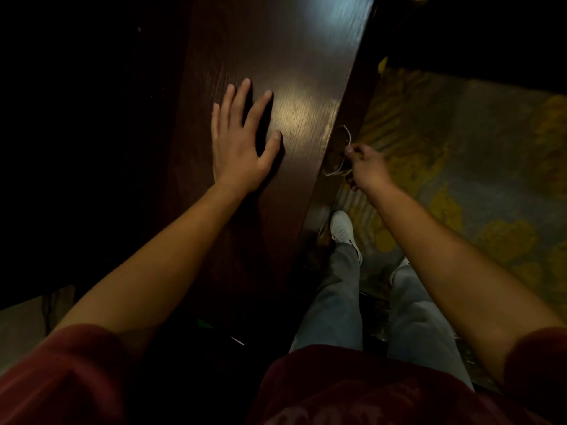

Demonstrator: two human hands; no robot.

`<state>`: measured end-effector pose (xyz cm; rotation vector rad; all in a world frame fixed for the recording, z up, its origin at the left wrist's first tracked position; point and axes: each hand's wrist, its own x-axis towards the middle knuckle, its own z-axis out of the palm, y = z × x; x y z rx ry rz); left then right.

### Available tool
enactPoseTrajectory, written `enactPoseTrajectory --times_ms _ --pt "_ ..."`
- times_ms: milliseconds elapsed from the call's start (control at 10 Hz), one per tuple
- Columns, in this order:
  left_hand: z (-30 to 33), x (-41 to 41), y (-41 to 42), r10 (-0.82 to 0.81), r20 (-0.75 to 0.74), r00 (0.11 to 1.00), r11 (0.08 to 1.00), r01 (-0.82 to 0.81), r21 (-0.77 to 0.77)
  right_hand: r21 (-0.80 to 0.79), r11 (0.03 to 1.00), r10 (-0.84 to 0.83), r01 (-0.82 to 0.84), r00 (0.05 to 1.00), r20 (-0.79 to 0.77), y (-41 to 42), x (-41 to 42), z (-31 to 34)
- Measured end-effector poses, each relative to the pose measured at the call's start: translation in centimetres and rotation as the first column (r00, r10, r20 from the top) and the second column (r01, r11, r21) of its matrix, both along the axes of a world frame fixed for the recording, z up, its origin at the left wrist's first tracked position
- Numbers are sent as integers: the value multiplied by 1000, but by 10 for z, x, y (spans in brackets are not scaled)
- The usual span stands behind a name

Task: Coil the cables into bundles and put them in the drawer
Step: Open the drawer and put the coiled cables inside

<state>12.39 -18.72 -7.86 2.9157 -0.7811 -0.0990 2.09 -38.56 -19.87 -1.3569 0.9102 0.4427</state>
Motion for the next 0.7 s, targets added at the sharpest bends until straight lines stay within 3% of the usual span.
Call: enactPoseTrajectory --times_ms 600,700 --pt "4 1 0 -4 -25 1000 1000 5 17 43 999 -19 21 999 -40 4 3 2" --pt "9 1 -4 -14 -39 999 998 17 59 -53 998 32 -33 999 -6 -8 -1 31"
